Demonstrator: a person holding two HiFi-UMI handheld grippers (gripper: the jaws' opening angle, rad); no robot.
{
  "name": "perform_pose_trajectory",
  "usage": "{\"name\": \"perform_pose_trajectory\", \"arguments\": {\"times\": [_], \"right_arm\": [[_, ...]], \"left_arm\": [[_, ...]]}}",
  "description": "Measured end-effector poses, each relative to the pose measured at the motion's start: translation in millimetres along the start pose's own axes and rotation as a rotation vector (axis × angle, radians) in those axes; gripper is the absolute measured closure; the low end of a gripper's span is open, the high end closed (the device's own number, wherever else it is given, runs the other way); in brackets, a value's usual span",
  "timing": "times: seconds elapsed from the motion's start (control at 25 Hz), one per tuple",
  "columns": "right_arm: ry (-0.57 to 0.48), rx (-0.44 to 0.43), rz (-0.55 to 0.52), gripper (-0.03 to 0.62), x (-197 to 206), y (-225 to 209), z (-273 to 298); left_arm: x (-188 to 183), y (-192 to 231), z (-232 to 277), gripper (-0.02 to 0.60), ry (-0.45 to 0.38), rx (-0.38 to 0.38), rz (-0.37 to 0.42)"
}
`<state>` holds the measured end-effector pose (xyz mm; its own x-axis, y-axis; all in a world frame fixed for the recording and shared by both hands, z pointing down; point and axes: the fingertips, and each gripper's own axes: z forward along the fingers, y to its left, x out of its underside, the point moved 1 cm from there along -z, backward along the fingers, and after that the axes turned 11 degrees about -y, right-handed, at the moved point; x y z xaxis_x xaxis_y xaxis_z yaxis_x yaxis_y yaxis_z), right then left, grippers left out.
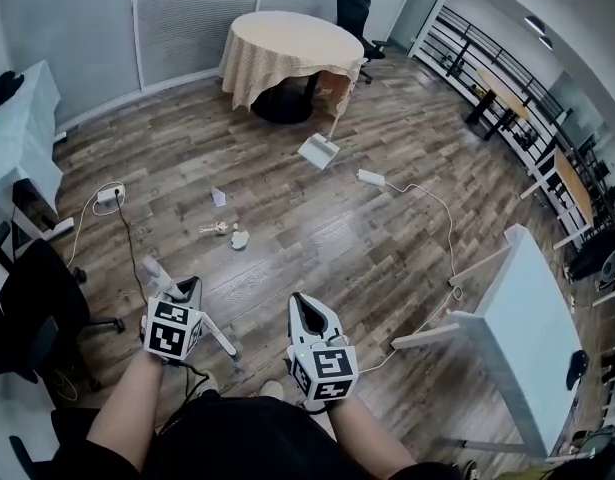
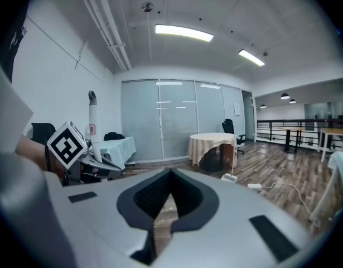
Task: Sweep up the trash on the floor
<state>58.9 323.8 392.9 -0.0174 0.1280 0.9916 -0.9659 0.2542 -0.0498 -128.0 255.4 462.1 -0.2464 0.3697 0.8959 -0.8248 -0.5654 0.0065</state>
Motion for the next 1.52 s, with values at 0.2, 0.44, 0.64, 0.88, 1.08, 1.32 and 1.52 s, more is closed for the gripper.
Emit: {"name": "perform_pose_trajectory", "arguments": {"times": [0.2, 0.44, 0.64, 0.88, 1.08, 1.32, 1.52], "right_arm": [[0.031, 0.024, -0.024, 0.582, 3.1, 11.6, 12.5], [0.067, 0.045, -0.051, 0.582, 8.6, 42.7, 35.6], [0.088, 0.073, -0.060, 0.582, 14.3, 70.4, 56.7], [0.133, 0.034, -0.078, 0.582, 18.2, 95.8, 89.1], [0.140, -0.006, -0.066, 0.582, 27.7, 96.6, 127.3], [0.135, -0.061, -0.013, 0.582, 39.3, 68.3, 194.6], [0.149, -0.108, 0.028, 0.582, 32.3, 17.5, 258.4]], "left_arm": [[4.2, 21.6, 0.2, 0.588, -0.008, 0.008, -0.003], [9.7, 67.3, -1.9, 0.588, -0.031, 0.009, -0.029], [14.7, 114.6, -5.1, 0.588, -0.054, 0.003, -0.052], [20.7, 173.7, -6.3, 0.588, -0.065, -0.070, -0.088], [24.9, 208.8, 7.2, 0.588, -0.050, -0.129, -0.102], [9.2, 233.6, 52.1, 0.588, 0.000, -0.176, -0.083], [-27.6, 241.9, 113.3, 0.588, 0.058, -0.197, -0.063]]}}
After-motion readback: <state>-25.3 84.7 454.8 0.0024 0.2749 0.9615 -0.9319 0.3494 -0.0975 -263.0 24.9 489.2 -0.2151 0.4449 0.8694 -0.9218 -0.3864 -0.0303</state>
